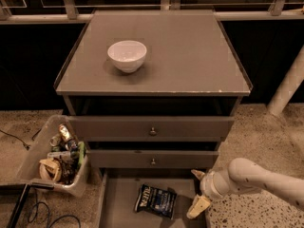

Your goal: Pick blue chip bag from bottom drawer and place on counter

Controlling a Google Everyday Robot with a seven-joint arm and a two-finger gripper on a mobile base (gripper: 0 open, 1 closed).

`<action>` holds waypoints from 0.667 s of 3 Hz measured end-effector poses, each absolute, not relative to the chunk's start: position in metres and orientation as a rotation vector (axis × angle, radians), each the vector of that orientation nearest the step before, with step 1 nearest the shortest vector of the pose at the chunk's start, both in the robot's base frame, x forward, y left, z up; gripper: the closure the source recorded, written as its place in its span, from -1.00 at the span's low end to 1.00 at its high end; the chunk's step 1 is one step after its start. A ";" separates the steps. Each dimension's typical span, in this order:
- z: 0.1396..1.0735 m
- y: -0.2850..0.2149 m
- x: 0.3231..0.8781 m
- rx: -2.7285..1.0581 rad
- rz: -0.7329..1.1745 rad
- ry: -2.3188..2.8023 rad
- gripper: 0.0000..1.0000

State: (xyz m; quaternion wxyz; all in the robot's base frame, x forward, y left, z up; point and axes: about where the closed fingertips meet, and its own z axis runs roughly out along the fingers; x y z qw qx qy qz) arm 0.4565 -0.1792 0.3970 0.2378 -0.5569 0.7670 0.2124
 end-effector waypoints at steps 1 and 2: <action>0.344 -0.180 0.464 -1.462 0.593 2.107 -1.00; 0.297 -0.176 0.468 -1.419 0.613 2.081 -1.00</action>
Offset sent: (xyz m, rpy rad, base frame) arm 0.0160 0.0051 -0.1573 0.1215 -0.0413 -0.0834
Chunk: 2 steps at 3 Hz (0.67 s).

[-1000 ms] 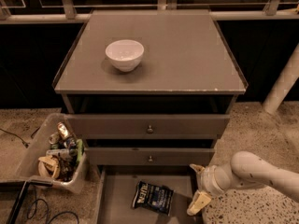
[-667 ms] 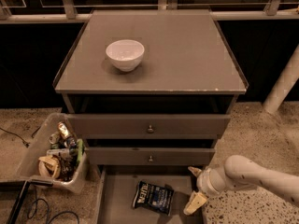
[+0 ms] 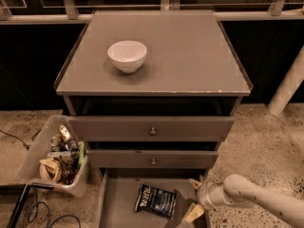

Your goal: Pick blue chip bag from bottom drawer and place on counter

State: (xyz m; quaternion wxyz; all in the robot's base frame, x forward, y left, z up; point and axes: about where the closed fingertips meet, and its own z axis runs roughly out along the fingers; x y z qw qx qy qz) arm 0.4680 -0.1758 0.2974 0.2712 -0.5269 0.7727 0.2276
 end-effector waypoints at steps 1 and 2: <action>0.253 -0.166 0.465 -1.399 0.667 2.050 -1.00; 0.205 -0.155 0.465 -1.379 0.738 2.065 -1.00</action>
Offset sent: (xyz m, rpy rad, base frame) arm -0.0019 0.0292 -0.1373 0.1088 0.0974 0.0203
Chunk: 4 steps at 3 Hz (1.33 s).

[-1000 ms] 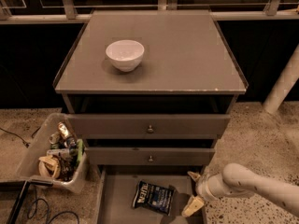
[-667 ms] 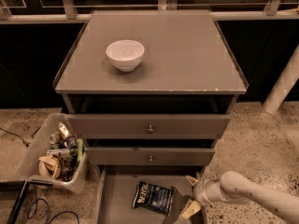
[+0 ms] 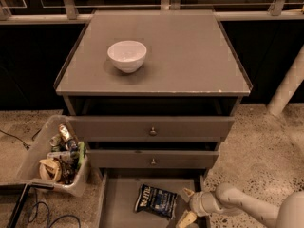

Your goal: Pick blue chip bag from bottom drawer and place on counter

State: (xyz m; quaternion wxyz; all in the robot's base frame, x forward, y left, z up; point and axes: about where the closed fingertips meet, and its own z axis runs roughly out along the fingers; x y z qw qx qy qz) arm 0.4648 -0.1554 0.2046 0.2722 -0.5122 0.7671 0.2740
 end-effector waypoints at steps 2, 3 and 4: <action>0.202 -0.137 0.467 -1.400 0.751 2.031 -1.00; 0.187 -0.120 0.473 -1.386 0.777 2.009 -1.00; 0.162 -0.106 0.484 -1.359 0.779 2.005 -1.00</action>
Offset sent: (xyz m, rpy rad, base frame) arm 0.0062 0.0367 -0.0040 0.0289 -0.0356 0.0520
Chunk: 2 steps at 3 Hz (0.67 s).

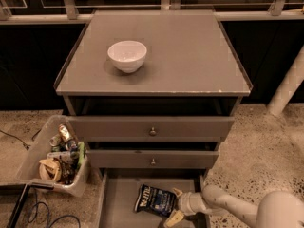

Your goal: Pick blue chip bag from bottom drawer and place on counter

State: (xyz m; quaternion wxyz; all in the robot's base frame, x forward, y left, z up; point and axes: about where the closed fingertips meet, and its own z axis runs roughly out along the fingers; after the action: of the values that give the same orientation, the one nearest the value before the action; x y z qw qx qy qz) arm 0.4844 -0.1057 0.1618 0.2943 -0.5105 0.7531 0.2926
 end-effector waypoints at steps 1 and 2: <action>0.138 -0.096 0.494 -1.326 0.769 2.017 -1.00; 0.117 -0.090 0.502 -1.302 0.747 2.036 -1.00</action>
Offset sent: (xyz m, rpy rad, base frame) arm 0.0302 0.0170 -0.0693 -0.0248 -0.0106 -0.0944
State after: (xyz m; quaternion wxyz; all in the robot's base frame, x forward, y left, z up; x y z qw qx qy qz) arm 0.5017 -0.0904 0.1167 0.3013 -0.4910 0.7674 0.2815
